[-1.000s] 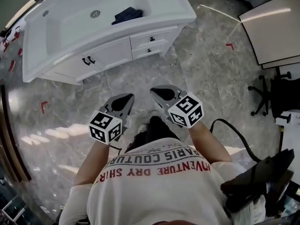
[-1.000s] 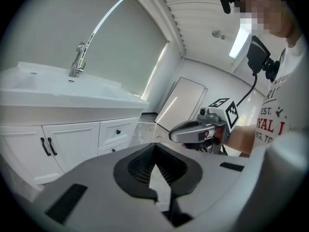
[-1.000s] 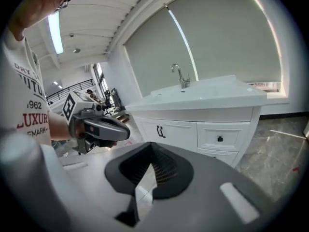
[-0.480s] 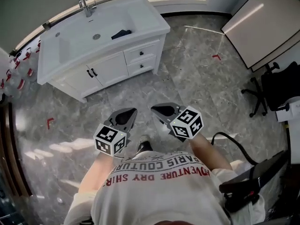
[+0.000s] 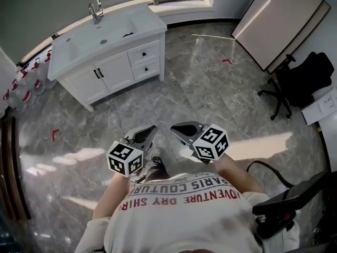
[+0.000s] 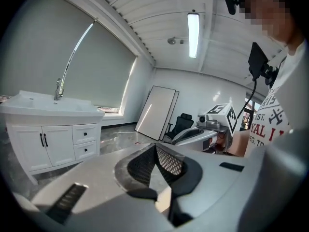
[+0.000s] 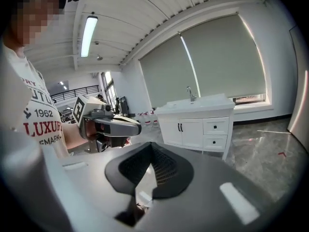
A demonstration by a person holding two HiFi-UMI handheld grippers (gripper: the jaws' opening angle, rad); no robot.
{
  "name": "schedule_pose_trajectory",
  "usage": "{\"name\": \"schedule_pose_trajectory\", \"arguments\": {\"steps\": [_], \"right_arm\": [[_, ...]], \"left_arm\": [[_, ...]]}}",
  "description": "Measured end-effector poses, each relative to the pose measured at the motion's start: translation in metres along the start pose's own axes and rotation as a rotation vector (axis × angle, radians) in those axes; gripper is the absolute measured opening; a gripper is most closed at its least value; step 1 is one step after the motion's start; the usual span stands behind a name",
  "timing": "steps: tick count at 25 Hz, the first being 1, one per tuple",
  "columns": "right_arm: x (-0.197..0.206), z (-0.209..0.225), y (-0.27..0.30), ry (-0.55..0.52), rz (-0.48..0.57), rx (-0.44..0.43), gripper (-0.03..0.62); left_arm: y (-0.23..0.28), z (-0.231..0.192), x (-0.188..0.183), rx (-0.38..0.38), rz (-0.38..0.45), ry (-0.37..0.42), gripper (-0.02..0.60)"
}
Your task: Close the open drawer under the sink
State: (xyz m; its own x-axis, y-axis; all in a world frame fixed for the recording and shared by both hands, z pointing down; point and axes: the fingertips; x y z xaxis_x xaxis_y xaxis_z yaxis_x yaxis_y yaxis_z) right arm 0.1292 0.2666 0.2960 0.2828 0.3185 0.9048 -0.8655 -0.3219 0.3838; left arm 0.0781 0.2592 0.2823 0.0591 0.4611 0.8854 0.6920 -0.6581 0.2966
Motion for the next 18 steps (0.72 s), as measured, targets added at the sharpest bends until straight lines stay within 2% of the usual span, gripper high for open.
{"name": "schedule_pose_trajectory", "arguments": {"steps": [2,6,11,18], "right_arm": [[0.002,-0.027,-0.020,-0.005,0.010,-0.008,0.002],[-0.002,-0.062,-0.051,0.024,0.050,-0.044,0.002],[-0.006,-0.071,-0.083,-0.011,0.072,-0.024,0.001],[0.007,-0.089,-0.086,-0.006,0.083,-0.043,0.001]], "left_arm": [[-0.017,0.028,0.003,0.000,-0.003,0.023,0.002],[-0.048,0.057,-0.003,-0.039,0.036,0.027,0.002],[-0.043,0.090,0.000,-0.025,0.034,0.060,0.002],[-0.050,0.102,0.025,-0.033,0.001,0.049,0.002]]}}
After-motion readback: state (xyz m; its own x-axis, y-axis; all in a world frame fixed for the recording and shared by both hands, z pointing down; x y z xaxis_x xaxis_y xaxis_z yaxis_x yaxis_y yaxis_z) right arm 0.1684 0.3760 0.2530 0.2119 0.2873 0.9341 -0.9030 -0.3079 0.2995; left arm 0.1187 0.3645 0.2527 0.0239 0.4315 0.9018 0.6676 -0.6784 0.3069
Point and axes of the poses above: the fingertips, and each gripper's own axes: y forward along the fingers, z to its right, x out of its underside, and after that the axes turned 5 degrees about -y, right-handed
